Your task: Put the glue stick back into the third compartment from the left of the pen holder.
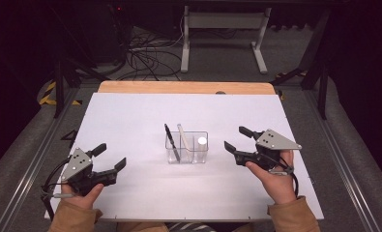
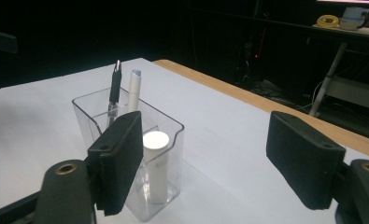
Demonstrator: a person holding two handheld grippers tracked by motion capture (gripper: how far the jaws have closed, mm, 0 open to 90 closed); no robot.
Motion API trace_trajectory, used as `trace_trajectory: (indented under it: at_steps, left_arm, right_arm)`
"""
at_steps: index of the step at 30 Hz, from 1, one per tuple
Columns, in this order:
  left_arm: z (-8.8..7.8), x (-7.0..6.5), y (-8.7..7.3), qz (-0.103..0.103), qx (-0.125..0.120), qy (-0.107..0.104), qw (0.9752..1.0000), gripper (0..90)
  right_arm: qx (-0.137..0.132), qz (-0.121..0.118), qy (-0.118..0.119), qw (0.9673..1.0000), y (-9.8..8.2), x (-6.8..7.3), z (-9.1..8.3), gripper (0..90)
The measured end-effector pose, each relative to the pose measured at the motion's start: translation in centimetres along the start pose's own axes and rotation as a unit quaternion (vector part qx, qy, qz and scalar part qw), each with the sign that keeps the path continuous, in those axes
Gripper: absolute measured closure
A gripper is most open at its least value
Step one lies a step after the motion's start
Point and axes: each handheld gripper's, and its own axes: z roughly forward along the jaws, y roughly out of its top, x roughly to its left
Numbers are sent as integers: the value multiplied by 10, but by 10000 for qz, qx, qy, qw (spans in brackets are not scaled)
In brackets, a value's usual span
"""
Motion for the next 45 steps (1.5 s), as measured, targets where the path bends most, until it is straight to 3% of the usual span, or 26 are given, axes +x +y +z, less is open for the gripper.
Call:
trace_trajectory:
  at_steps: [14, 21, 32, 45]
  left_arm:
    - [1, -3, 0, 73, -2, -69, 9999, 166]
    - [1, -5, 0, 119, -17, -90, 9999, 166]
    - [-2, -6, -6, 134, -18, -143, 9998, 163]
    - [-6, -7, -13, 222, -43, -195, 9996, 156]
  right_arm:
    - [142, 95, -127, 9998, -34, -15, -22, 281]
    - [246, 56, -126, 9996, -54, -17, -29, 320]
    - [431, 247, -173, 9986, -84, -16, -36, 309]
    - [608, 352, -212, 9973, -87, -16, -34, 282]
